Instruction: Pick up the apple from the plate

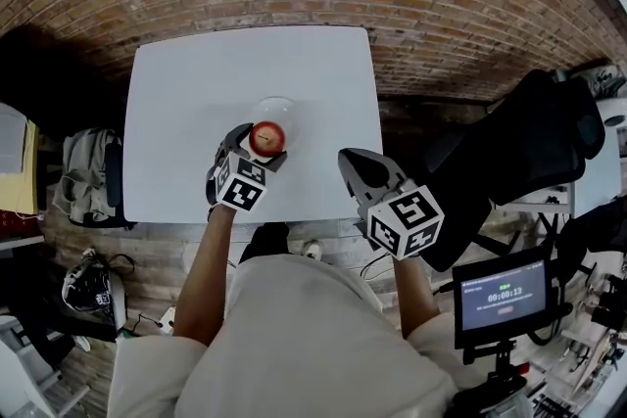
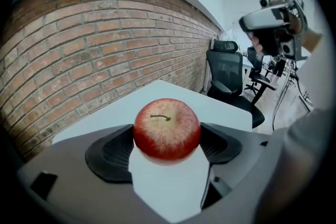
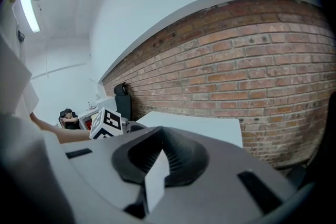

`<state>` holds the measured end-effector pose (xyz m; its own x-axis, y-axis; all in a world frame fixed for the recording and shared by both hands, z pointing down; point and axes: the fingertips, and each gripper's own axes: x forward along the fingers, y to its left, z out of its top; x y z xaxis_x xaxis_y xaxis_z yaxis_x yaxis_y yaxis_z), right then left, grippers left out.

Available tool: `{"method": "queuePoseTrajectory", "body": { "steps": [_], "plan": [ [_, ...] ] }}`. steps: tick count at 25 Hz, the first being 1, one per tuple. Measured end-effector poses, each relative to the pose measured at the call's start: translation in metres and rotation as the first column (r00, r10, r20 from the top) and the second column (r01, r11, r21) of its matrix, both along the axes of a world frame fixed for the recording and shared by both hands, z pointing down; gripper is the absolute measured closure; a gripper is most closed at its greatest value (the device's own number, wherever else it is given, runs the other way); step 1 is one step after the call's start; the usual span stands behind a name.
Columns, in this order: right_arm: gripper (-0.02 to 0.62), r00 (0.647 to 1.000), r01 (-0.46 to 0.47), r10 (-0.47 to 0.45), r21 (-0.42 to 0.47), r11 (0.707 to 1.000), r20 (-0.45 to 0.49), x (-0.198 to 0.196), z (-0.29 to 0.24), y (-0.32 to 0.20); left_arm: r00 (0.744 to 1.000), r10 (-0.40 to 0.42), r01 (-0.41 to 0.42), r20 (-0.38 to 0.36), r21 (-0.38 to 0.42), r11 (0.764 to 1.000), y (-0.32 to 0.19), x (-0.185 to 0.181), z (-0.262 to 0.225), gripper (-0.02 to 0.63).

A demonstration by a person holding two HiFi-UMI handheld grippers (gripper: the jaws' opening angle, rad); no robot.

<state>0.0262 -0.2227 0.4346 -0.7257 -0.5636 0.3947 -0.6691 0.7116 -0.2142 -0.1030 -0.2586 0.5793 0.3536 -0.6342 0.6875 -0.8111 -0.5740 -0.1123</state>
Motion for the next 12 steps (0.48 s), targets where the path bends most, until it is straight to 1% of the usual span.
{"method": "queuePoseTrajectory", "body": {
  "steps": [4, 9, 12],
  "plan": [
    [0.592, 1.0, 0.023, -0.023, 0.024, 0.999, 0.014, -0.004, -0.01, 0.007, 1.0, -0.005, 0.005, -0.002, 0.046, 0.999, 0.011, -0.003, -0.016, 0.212],
    [0.592, 0.999, 0.039, -0.04, 0.041, 0.998, 0.019, -0.011, -0.02, 0.007, 1.0, -0.003, 0.003, -0.002, 0.059, 0.998, 0.018, -0.009, -0.028, 0.212],
    [0.592, 0.998, 0.05, -0.052, 0.046, 0.998, 0.025, -0.017, -0.024, 0.007, 1.0, -0.015, 0.017, -0.018, 0.075, 0.997, 0.021, -0.015, -0.036, 0.212]
  ]
}}
